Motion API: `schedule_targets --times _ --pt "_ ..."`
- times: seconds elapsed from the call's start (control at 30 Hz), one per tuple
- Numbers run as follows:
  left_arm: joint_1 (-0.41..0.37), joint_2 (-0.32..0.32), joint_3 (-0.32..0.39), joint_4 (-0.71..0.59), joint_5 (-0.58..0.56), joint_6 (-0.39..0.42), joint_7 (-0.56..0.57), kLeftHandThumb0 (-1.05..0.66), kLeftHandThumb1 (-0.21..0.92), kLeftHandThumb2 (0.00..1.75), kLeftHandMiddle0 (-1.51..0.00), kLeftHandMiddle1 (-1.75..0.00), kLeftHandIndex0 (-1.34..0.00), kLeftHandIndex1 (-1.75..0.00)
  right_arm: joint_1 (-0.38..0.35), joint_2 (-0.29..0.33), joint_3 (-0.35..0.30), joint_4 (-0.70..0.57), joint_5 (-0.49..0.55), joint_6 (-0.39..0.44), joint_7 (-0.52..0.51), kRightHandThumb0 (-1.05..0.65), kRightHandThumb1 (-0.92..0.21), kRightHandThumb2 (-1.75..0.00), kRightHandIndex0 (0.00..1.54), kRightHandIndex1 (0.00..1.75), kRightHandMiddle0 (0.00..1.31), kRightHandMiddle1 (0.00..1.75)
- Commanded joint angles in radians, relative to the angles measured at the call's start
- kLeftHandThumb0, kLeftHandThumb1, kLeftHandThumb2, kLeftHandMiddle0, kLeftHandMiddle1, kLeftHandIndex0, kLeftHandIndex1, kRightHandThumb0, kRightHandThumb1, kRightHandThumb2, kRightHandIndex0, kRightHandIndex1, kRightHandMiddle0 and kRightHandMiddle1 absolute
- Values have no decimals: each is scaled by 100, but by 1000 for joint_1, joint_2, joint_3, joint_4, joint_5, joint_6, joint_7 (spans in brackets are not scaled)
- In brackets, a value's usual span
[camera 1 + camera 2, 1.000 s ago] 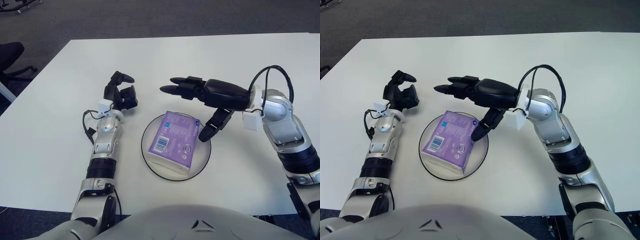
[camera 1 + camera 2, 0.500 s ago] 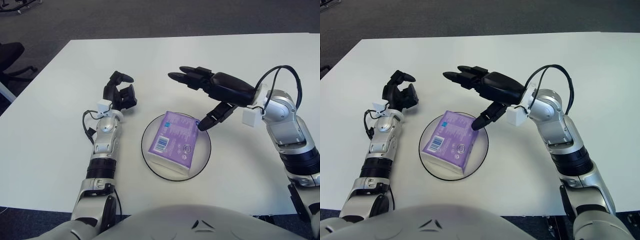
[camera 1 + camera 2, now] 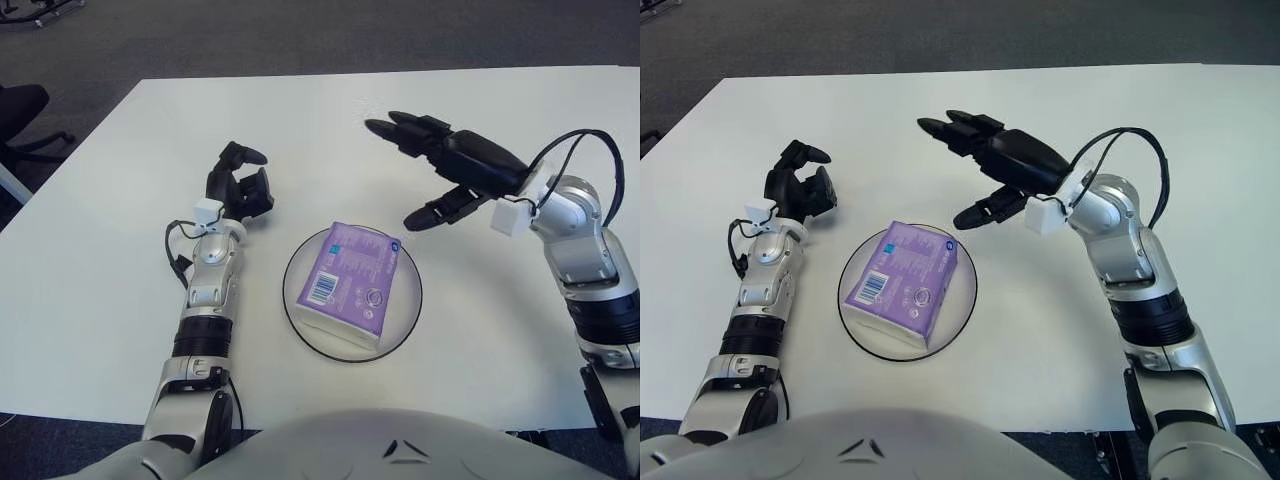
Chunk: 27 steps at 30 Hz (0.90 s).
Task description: Put the tissue paper into the plate.
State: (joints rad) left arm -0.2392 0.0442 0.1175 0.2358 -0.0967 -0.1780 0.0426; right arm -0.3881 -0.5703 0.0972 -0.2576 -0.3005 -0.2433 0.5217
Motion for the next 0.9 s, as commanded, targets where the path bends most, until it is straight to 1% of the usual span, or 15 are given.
schedule_targets --times 0.0,0.07,0.13,0.17,0.23,0.27,0.33,0.37,0.43,0.5,0.57,0.63,0.7,0.8,0.87 --pt "187 -52 -2 112 -7 -9 -7 -43 49 111 -118 -175 -48 -175 53 44 -32 9 -25 74 -74 -99 -92 -43 9 6 1 18" --pt "188 -52 -1 110 -8 -10 -8 -43 49 111 -118 -175 -48 -175 69 63 -38 7 -24 101 -101 -97 -92 -43 11 7 0 26" --pt "188 -52 -1 110 -9 -13 -9 -43 49 111 -118 -175 -48 -175 80 97 -45 -1 -17 158 -131 -95 -92 -42 13 9 0 39" --pt "188 -51 -1 110 -9 -14 -9 -43 49 111 -118 -175 -48 -175 83 107 -47 -6 -14 178 -139 -94 -92 -42 14 10 0 43" --pt "189 -51 -3 106 -5 -16 -6 -43 49 111 -119 -175 -48 -175 90 137 -56 -25 1 247 -154 -91 -92 -40 16 14 0 55" --pt "191 -52 -5 102 -2 -18 -3 -43 49 111 -119 -175 -48 -175 94 156 -62 -38 9 293 -163 -91 -92 -40 16 15 0 58" --pt "192 -51 -6 98 1 -19 -1 -43 49 111 -119 -175 -48 -175 96 177 -66 -54 13 346 -173 -87 -88 -42 11 34 0 69" --pt "194 -51 -8 94 4 -19 1 -43 49 111 -119 -175 -48 -175 98 193 -70 -64 15 381 -184 -86 -88 -43 10 37 0 70" --pt "197 -50 -13 86 11 -21 5 -43 49 111 -119 -175 -48 -175 108 229 -83 -77 21 448 -212 -82 -82 -50 7 57 0 81" --pt "200 -49 -15 82 15 -23 5 -43 48 111 -119 -175 -48 -175 116 254 -94 -84 30 491 -231 -79 -79 -55 6 66 0 87" --pt "202 -47 -18 80 19 -27 5 -43 48 112 -120 -175 -49 -175 145 290 -124 -53 63 498 -267 -74 -74 -63 9 76 0 94" --pt "204 -46 -20 77 23 -29 5 -43 48 112 -120 -175 -49 -175 158 314 -139 -28 82 496 -290 -66 -67 -75 14 86 0 102" --pt "205 -46 -22 75 25 -30 6 -43 48 112 -121 -175 -49 -175 161 328 -146 -12 93 495 -305 -63 -64 -80 16 90 0 105" --pt "215 -45 -28 56 34 -30 11 -43 47 113 -122 -175 -49 -175 163 385 -173 3 144 520 -343 -56 -60 -88 20 96 0 114" --pt "218 -45 -30 49 37 -28 12 -43 47 113 -122 -175 -50 -175 164 405 -183 6 166 535 -362 -53 -59 -93 21 100 0 121"
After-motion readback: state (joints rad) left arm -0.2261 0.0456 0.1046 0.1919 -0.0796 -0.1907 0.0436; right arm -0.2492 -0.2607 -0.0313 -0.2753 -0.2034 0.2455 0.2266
